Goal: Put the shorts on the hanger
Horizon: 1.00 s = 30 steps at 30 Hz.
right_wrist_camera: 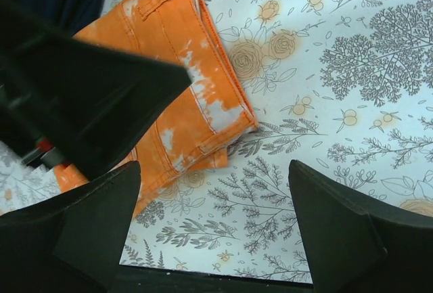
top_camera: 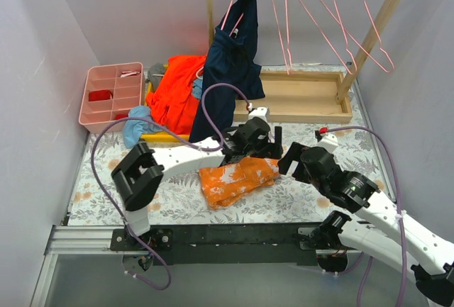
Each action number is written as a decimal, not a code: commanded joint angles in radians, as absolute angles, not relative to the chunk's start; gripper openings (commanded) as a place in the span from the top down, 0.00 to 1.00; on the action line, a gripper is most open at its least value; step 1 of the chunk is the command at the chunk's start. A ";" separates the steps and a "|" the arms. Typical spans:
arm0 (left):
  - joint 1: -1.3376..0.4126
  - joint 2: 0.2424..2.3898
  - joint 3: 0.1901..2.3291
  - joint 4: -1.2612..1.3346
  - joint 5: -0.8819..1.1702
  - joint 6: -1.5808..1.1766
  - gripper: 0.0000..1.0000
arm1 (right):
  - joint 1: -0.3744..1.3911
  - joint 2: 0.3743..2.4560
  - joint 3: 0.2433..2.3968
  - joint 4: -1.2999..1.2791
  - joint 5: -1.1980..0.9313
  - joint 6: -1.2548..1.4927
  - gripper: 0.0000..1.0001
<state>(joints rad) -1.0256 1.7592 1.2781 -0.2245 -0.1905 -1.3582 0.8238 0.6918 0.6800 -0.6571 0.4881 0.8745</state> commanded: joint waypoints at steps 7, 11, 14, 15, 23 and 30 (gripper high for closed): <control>-1.037 2.092 1.546 -0.023 -0.181 -1.305 0.02 | 0.819 0.597 0.649 -0.706 0.486 0.953 0.04; -1.028 2.143 1.530 -0.058 -0.282 -1.405 0.02 | 0.819 0.597 0.663 -0.715 0.489 0.936 0.04; -1.023 2.060 1.372 -0.051 -0.319 -1.480 0.02 | 0.819 0.606 0.678 -0.732 0.494 0.928 0.04; -1.023 1.990 1.314 -0.035 -0.319 -1.491 0.02 | 0.819 0.603 0.680 -0.739 0.497 0.928 0.04; -1.025 1.562 0.755 -0.027 -0.324 -1.662 0.03 | 0.819 0.595 0.664 -0.723 0.497 0.923 0.04; -1.009 1.163 0.540 -0.256 -0.423 -1.799 0.10 | 0.819 0.635 0.640 -0.672 0.462 0.922 0.04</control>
<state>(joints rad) -1.0271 1.3457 0.6224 -0.0444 -0.3332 -1.6863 0.8192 0.6144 0.6559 -0.7273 0.4740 0.9230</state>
